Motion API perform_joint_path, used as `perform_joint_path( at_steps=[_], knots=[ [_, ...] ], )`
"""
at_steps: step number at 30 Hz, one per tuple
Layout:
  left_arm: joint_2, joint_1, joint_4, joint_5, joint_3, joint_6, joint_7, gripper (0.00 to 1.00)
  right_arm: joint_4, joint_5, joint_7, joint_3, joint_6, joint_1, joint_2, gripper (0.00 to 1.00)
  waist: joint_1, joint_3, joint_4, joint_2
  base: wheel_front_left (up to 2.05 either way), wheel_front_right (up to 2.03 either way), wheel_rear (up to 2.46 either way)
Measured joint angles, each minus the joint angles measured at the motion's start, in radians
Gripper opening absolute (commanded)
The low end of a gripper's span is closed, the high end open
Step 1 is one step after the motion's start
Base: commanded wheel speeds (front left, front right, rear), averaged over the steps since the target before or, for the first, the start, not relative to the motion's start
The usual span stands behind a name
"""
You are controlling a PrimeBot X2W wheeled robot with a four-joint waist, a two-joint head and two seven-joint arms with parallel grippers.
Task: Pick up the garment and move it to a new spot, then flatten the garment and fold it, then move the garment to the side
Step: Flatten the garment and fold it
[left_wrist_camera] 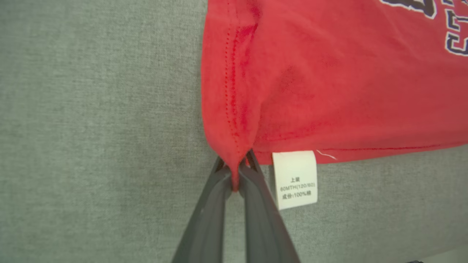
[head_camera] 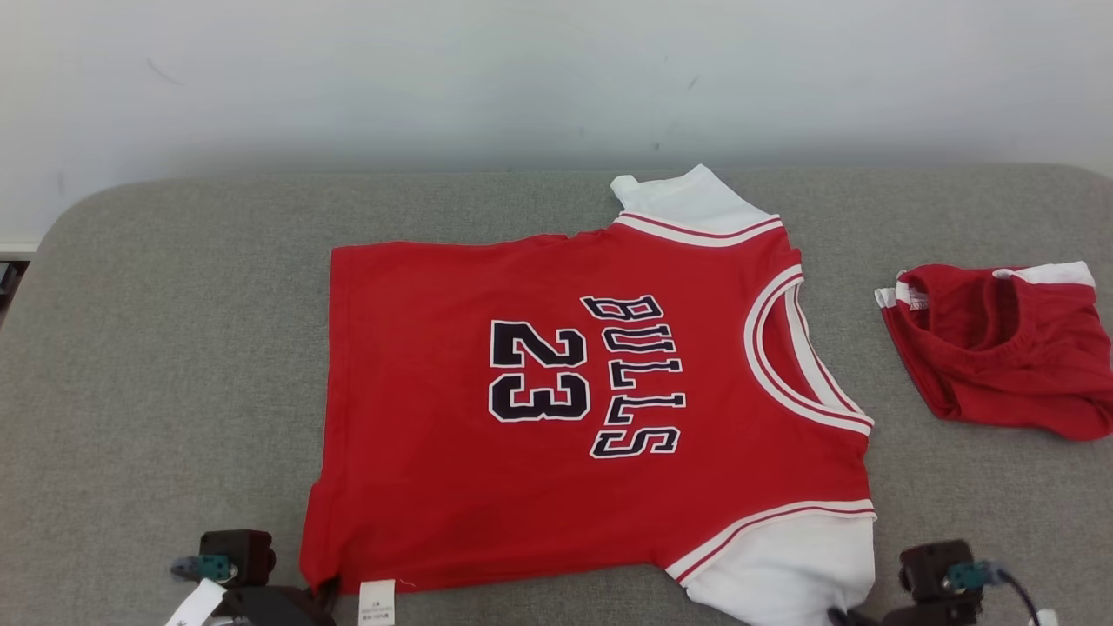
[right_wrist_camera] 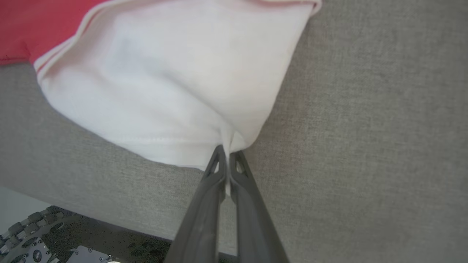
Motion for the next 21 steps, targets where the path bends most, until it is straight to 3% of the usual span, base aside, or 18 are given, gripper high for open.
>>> perform_joint_path(
  at_steps=[11,16,21],
  knots=[
    [0.028,-0.003,-0.109,0.025,0.019,0.001,-0.060,0.00,-0.178,0.114,-0.087,-0.136,0.044,-0.012,-0.022,0.00,0.0000,-0.014,0.001,0.0001,0.00,0.00,0.00],
    [0.033,-0.004,-0.141,0.024,0.016,-0.008,-0.065,0.00,-0.245,0.179,-0.087,-0.161,0.079,-0.012,-0.025,0.00,0.0000,-0.018,0.003,0.0000,0.00,0.00,0.00],
    [0.050,-0.058,-0.154,0.000,0.013,-0.031,-0.027,0.00,-0.258,0.190,-0.050,-0.174,0.091,-0.088,-0.063,0.00,0.0000,-0.009,0.004,0.0000,0.00,0.00,0.00]
  ],
)
